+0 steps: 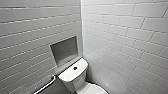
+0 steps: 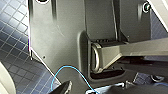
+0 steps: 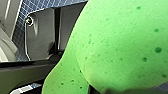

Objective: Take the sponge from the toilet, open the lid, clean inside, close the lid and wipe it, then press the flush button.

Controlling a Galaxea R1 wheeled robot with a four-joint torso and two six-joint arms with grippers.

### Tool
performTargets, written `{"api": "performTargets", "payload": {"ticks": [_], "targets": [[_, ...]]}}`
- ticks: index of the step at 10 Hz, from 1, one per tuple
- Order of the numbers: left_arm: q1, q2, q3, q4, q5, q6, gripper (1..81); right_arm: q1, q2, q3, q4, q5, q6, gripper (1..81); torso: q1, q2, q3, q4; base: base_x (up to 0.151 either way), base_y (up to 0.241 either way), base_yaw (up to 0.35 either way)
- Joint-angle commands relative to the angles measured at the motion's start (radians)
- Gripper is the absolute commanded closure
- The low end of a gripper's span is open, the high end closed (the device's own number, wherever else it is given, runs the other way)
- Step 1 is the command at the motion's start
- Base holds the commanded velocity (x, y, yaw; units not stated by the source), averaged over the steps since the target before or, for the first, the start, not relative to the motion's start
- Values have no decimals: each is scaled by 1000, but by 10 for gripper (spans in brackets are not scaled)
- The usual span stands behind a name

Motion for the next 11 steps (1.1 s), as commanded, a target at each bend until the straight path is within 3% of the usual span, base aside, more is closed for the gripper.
{"api": "performTargets", "payload": {"ticks": [1,3,5,7,8,9,11], "targets": [[-7,-8,2,6,76,9,10,44,-36,13,7,-141,1,811,0,0,0,0,0,0,0],[6,-11,2,4,76,9,10,100,-108,86,10,-204,2,811,0,0,0,0,0,0,0],[27,-14,2,4,71,9,10,155,-210,225,22,-211,8,811,0,0,0,0,0,0,0],[46,-18,2,0,36,7,10,219,-326,352,131,-211,7,811,0,0,0,0,0,0,0],[47,-17,2,-4,36,7,10,260,-379,408,142,-214,9,811,0,1,0,0,0,0,0],[50,-16,2,-5,36,7,10,303,-442,485,154,-213,12,811,64,-100,0,0,0,0,0],[58,-13,2,-5,34,7,10,397,-516,562,174,-213,12,811,78,-122,-96,0,0,0,0]]}}
